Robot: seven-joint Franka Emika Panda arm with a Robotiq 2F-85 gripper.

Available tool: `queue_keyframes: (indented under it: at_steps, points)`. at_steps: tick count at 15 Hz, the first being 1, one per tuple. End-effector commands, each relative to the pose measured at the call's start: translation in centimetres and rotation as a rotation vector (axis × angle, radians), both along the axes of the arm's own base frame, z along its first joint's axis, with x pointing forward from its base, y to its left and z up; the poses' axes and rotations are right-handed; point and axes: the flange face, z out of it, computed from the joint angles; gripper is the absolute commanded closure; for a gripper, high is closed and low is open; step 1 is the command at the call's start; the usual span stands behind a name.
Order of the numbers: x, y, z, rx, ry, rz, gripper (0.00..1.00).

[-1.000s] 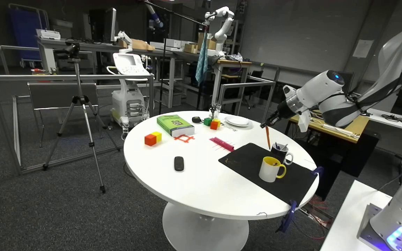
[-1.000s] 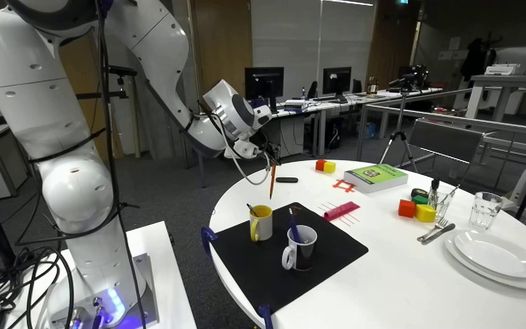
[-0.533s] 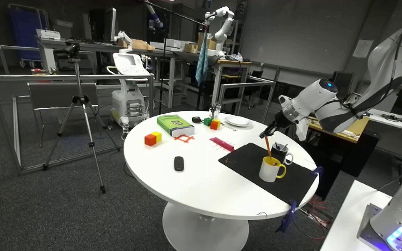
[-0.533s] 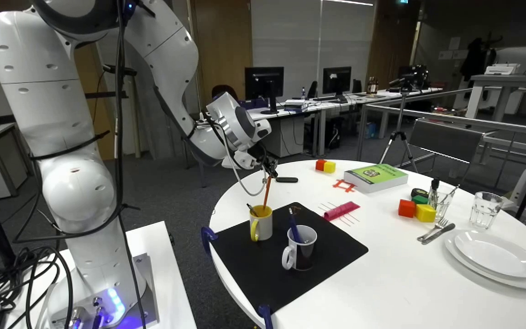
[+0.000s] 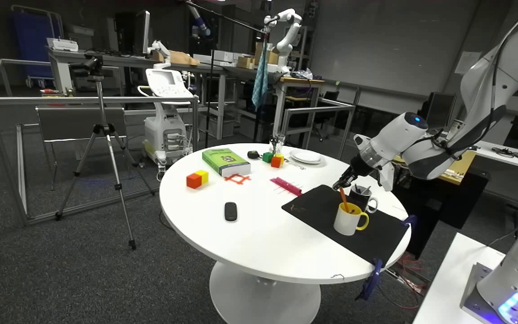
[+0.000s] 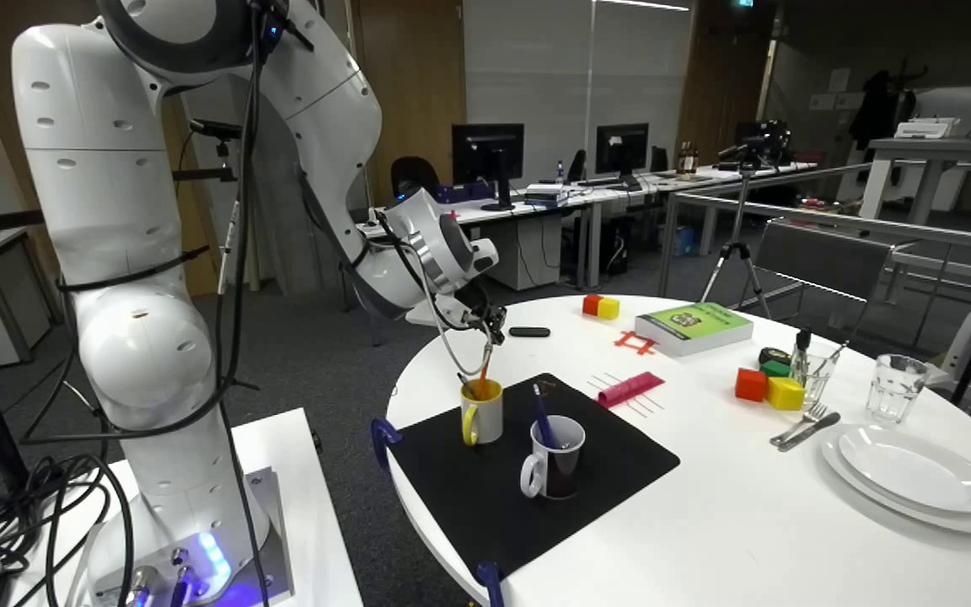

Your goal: Move the orange pen from the right cup to the left cup

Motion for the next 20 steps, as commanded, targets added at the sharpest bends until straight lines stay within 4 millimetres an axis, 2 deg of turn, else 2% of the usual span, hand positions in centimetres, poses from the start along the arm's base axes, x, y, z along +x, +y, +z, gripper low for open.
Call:
queue_keyframes:
  at_steps: [1,10,20]
  points:
    - [0.5,0.1,0.1,-0.004,-0.021,0.063,0.98]
    - [0.4,-0.2,-0.9,-0.043,-0.019,0.179,0.98]
    - [-0.4,-3.0,-3.2,-0.007,0.024,0.257,0.98]
